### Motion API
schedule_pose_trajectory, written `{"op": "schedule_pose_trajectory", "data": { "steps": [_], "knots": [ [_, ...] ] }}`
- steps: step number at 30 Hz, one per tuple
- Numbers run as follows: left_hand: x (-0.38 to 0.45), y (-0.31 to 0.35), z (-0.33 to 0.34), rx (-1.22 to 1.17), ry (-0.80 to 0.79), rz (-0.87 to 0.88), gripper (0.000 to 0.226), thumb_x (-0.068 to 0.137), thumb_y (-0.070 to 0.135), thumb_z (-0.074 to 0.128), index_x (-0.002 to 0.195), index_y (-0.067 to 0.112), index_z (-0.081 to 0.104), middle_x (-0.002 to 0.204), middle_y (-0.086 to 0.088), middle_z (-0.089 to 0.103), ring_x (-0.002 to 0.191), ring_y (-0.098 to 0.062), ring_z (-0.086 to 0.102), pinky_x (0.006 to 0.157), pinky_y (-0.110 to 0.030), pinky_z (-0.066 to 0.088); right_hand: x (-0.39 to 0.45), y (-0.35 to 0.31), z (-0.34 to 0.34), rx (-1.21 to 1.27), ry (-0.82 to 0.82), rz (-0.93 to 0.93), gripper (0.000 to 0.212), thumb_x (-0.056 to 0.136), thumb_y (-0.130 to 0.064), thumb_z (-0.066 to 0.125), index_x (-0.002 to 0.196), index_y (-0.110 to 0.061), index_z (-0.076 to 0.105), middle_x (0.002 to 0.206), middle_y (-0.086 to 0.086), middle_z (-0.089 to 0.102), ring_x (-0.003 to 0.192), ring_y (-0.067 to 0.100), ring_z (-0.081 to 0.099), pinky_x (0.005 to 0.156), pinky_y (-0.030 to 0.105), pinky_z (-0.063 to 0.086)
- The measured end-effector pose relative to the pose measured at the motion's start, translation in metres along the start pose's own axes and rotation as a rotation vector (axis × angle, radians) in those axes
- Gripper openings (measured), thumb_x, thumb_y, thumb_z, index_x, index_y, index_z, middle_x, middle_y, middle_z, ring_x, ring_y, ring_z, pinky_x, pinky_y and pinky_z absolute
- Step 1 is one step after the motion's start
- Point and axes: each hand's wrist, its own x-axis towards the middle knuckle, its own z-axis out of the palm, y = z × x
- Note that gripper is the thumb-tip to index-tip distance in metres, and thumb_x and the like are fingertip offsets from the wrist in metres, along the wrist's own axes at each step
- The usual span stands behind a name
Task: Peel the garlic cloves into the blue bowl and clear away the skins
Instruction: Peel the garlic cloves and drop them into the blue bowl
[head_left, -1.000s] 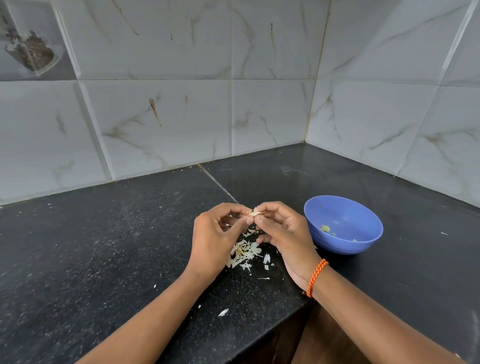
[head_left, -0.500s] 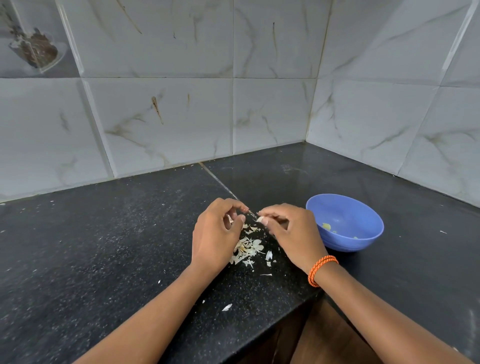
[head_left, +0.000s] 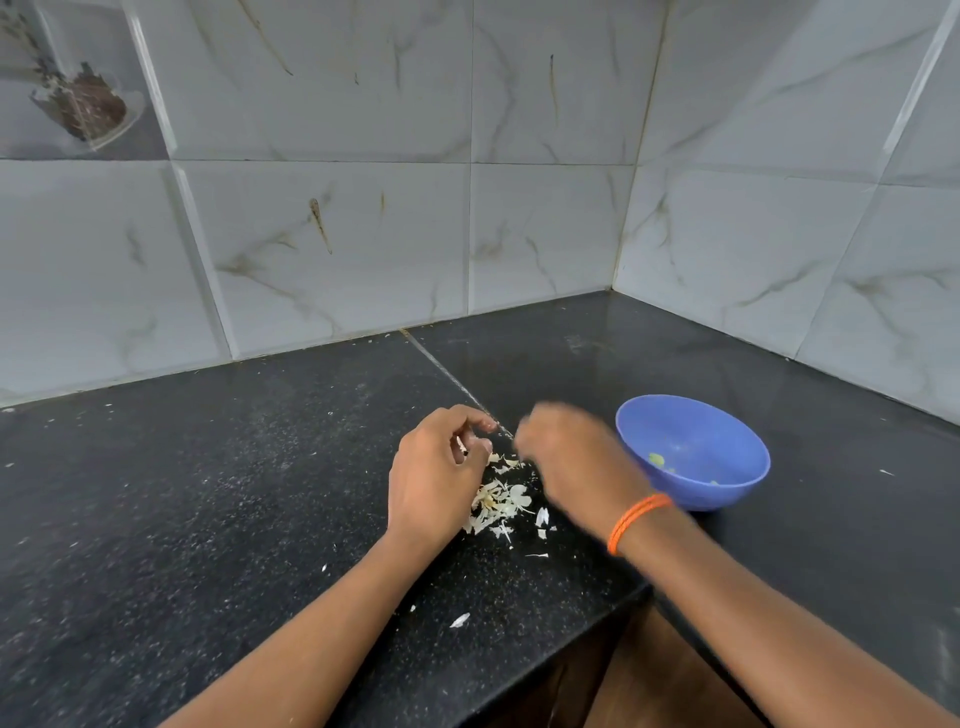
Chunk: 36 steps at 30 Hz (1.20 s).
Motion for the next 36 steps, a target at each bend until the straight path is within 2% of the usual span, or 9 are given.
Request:
{"op": "schedule_pose_trajectory", "data": {
  "steps": [2, 3, 7, 11, 17, 22, 29, 33, 36],
  "knots": [
    [0.001, -0.001, 0.001, -0.005, -0.006, -0.001, 0.024, 0.096, 0.016, 0.074, 0.1, 0.041, 0.075, 0.085, 0.014, 0.067, 0.074, -0.01, 0.063, 0.074, -0.041, 0.059, -0.01, -0.002, 0.012, 0.006, -0.136, -0.017, 0.019, 0.097, 0.001, 0.059, 0.099, -0.015, 0.069, 0.098, 0.0, 0.06, 0.094, 0.027, 0.063, 0.071, 0.035, 0.044],
    [0.001, -0.001, 0.002, -0.006, -0.008, 0.001, 0.024, 0.096, 0.016, 0.074, 0.1, 0.041, 0.075, 0.084, 0.014, 0.067, 0.074, -0.011, 0.063, 0.074, -0.042, 0.059, -0.005, 0.006, 0.005, 0.047, -0.113, 0.024, 0.018, 0.1, -0.003, 0.059, 0.099, -0.016, 0.072, 0.098, -0.001, 0.063, 0.092, 0.025, 0.064, 0.07, 0.034, 0.042],
    [0.0, -0.003, 0.001, -0.027, -0.008, -0.007, 0.025, 0.097, 0.016, 0.073, 0.099, 0.041, 0.075, 0.083, 0.015, 0.066, 0.075, -0.01, 0.062, 0.075, -0.043, 0.058, 0.004, 0.017, -0.016, 0.134, 0.203, 0.082, 0.015, 0.099, -0.002, 0.065, 0.095, -0.013, 0.074, 0.092, 0.0, 0.065, 0.082, 0.023, 0.062, 0.067, 0.036, 0.049],
    [0.0, 0.0, 0.001, -0.022, -0.038, 0.013, 0.024, 0.1, 0.019, 0.071, 0.105, 0.041, 0.078, 0.098, 0.022, 0.072, 0.088, -0.007, 0.066, 0.082, -0.039, 0.058, -0.015, 0.0, 0.015, 0.09, -0.101, -0.009, 0.017, 0.098, -0.003, 0.06, 0.098, -0.017, 0.07, 0.095, -0.002, 0.06, 0.094, 0.026, 0.062, 0.074, 0.039, 0.048],
    [-0.001, -0.002, 0.002, 0.042, -0.112, 0.065, 0.018, 0.096, 0.026, 0.079, 0.1, 0.043, 0.08, 0.099, 0.03, 0.074, 0.103, -0.002, 0.064, 0.093, -0.038, 0.055, -0.014, 0.011, 0.003, 0.396, 0.255, 0.119, 0.016, 0.102, -0.012, 0.069, 0.1, -0.022, 0.081, 0.086, -0.006, 0.068, 0.076, 0.011, 0.064, 0.068, 0.039, 0.053],
    [-0.003, 0.003, 0.002, 0.076, -0.095, 0.104, 0.014, 0.087, 0.042, 0.088, 0.098, 0.043, 0.079, 0.095, 0.03, 0.073, 0.101, -0.001, 0.063, 0.088, -0.037, 0.055, -0.017, 0.008, 0.013, 0.498, 0.279, 0.135, 0.021, 0.103, -0.01, 0.068, 0.114, -0.022, 0.082, 0.094, -0.01, 0.071, 0.077, 0.003, 0.064, 0.069, 0.032, 0.056],
    [-0.005, 0.005, 0.0, 0.055, -0.037, 0.086, 0.009, 0.089, 0.038, 0.087, 0.091, 0.04, 0.079, 0.09, 0.025, 0.074, 0.085, -0.005, 0.069, 0.078, -0.04, 0.059, -0.019, 0.001, 0.019, 0.538, 0.353, 0.193, 0.024, 0.097, -0.014, 0.077, 0.117, -0.025, 0.082, 0.097, -0.013, 0.077, 0.088, 0.004, 0.071, 0.075, 0.028, 0.058],
    [-0.006, 0.007, 0.0, 0.023, -0.041, 0.061, 0.002, 0.092, 0.04, 0.084, 0.091, 0.039, 0.083, 0.089, 0.025, 0.076, 0.084, -0.005, 0.07, 0.077, -0.041, 0.06, -0.02, -0.002, 0.017, 0.62, 0.372, 0.273, 0.014, 0.095, -0.016, 0.08, 0.106, -0.025, 0.08, 0.081, -0.016, 0.076, 0.07, 0.005, 0.071, 0.064, 0.016, 0.053],
    [-0.005, 0.007, 0.0, 0.013, -0.045, 0.053, 0.005, 0.093, 0.042, 0.082, 0.091, 0.038, 0.084, 0.09, 0.024, 0.077, 0.084, -0.004, 0.071, 0.077, -0.04, 0.06, -0.02, -0.001, 0.018, 0.647, 0.367, 0.274, 0.007, 0.096, -0.013, 0.077, 0.098, -0.02, 0.08, 0.078, -0.014, 0.076, 0.061, 0.007, 0.071, 0.061, 0.018, 0.055]
  ]
}}
